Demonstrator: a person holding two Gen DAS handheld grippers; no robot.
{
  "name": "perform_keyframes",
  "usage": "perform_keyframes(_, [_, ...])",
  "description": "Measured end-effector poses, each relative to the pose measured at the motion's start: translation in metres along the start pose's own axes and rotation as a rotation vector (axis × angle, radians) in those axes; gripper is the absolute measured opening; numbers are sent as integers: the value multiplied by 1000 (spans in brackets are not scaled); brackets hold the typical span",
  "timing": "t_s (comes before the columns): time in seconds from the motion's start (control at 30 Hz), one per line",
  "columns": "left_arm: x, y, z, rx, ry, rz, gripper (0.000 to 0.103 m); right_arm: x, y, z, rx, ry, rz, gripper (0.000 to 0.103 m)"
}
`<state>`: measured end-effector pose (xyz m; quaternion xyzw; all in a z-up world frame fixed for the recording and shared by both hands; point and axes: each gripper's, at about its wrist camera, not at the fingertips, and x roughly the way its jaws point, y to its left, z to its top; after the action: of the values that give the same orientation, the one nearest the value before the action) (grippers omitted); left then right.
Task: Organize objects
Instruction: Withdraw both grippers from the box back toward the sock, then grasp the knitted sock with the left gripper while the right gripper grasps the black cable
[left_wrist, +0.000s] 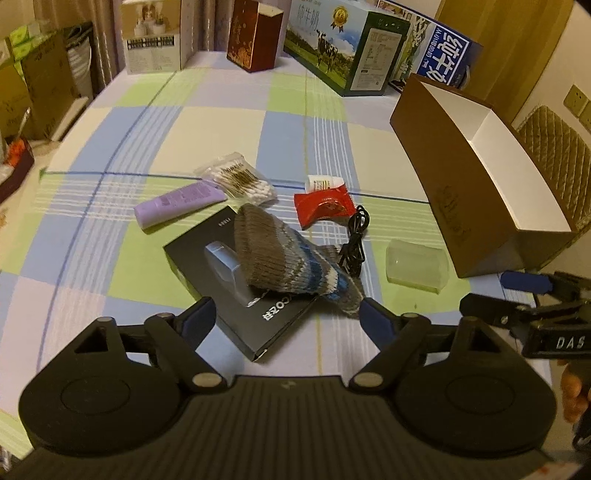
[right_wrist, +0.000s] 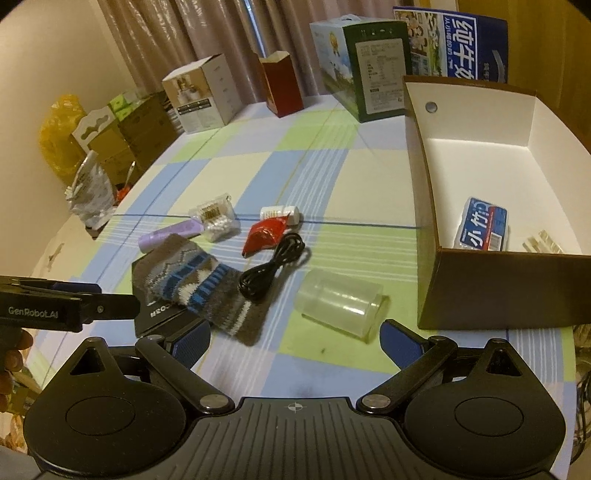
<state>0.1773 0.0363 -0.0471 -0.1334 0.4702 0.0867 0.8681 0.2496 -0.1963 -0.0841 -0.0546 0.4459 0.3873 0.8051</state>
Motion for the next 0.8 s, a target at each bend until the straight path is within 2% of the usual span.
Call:
perform_keyframes(0.37, [43,6,13,-56,35,-24,77,12,-10,1,43,9,-34,96])
perform_keyframes(0.43, [48,7,17,-68,40,-24,73,15,-9,2,37,10,-33,96])
perform_keyframes(0.53, [57,5,22,-72,39,-19,63,21,-7,3,22,3,-34,95])
perform_keyframes(0.63, [65,4,27,-78,41,-15,54,29,-5,5,5,-2,-37,88])
perform_keyframes(0.7, [67,4,31,-70,33,-9,34,35,-5,7,1,1,-44,84])
perform_keyframes(0.8, [69,7,35,-66,30,-14,23,47,-6,9,20,6,-72,81])
